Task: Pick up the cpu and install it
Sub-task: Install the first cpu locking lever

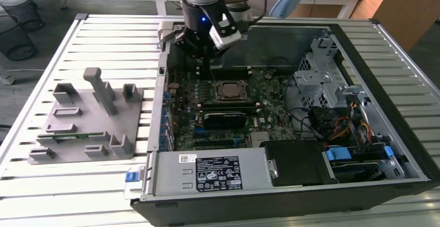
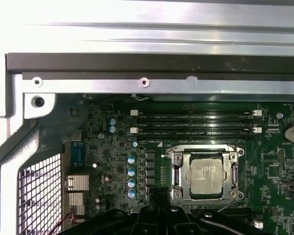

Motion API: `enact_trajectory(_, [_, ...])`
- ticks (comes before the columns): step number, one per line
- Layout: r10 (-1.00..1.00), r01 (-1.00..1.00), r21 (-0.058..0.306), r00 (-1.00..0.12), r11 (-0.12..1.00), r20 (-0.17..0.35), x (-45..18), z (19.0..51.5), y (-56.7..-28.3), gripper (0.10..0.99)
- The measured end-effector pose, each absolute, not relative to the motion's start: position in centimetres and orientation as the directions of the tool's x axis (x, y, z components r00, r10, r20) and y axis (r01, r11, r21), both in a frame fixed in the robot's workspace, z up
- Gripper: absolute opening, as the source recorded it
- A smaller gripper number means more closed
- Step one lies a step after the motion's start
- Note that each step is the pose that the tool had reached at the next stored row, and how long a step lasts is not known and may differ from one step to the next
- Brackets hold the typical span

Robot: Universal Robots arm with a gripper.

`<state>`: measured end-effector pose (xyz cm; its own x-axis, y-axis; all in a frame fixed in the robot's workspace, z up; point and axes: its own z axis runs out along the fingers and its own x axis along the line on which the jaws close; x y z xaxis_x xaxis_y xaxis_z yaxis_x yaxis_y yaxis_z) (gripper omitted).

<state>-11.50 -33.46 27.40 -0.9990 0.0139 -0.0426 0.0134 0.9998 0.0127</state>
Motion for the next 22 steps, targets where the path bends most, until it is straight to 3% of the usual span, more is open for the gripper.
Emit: enact_trajectory(22, [0.013,0.013,0.013,-0.999,1.000,-0.044,-12.1,26.0,-31.4,0.106])
